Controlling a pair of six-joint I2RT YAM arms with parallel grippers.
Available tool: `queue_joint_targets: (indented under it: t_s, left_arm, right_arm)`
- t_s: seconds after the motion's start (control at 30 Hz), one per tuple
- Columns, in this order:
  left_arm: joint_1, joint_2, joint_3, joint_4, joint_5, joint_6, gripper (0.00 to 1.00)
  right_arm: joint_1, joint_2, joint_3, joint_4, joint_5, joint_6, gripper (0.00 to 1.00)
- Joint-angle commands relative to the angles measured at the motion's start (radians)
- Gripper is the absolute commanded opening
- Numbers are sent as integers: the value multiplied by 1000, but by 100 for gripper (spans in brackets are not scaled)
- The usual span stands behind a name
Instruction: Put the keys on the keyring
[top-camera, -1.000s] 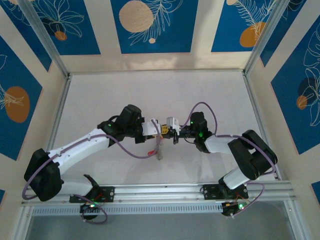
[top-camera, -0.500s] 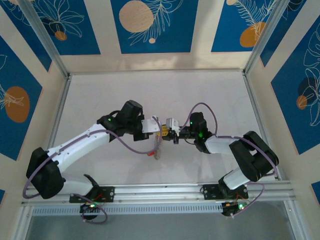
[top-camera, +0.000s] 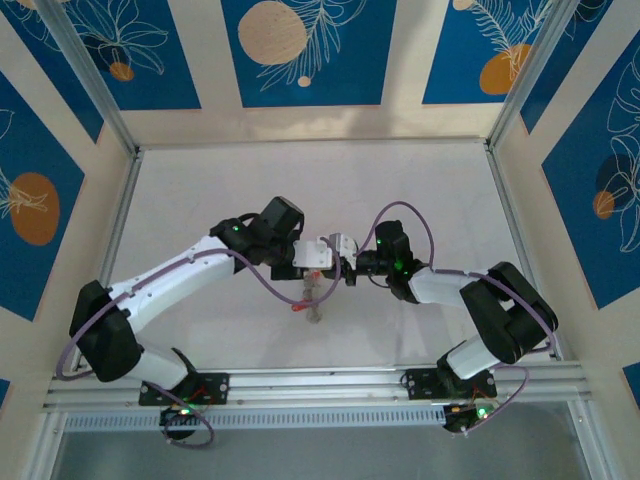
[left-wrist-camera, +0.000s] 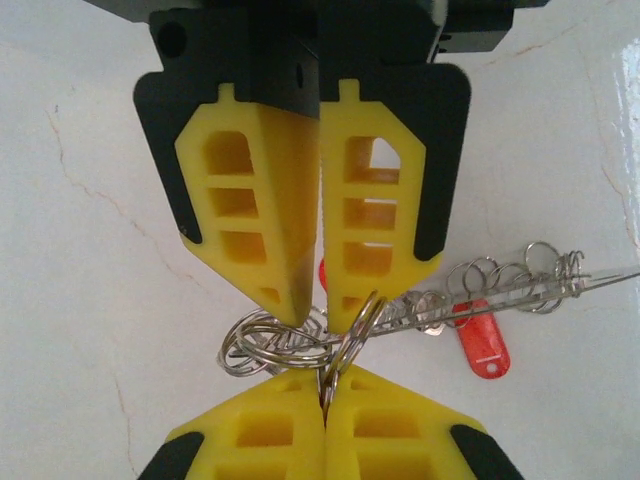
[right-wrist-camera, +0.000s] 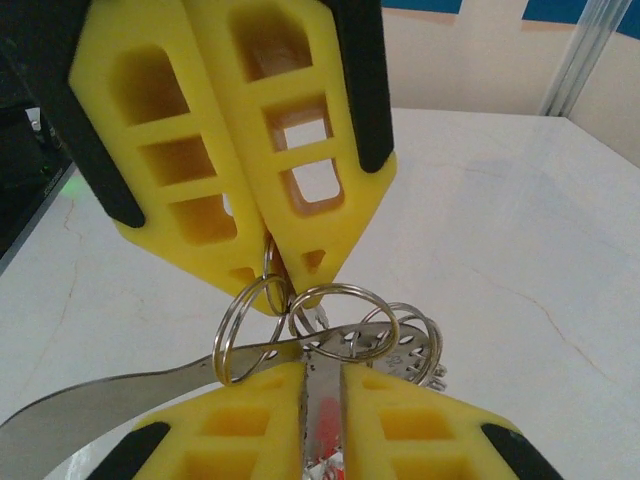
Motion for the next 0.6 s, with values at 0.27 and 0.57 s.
queue_joint_targets:
  t_s: [0.27,0.57]
  left_arm:
    - [-11,3,26,-32,-10,-9,0]
    - [-7,17,27,-8,3,-41,0]
  right_arm:
    - [1,-107,-25,-100,-47,-23,25]
    - [3,-134,-43,-114,-81,-29,28]
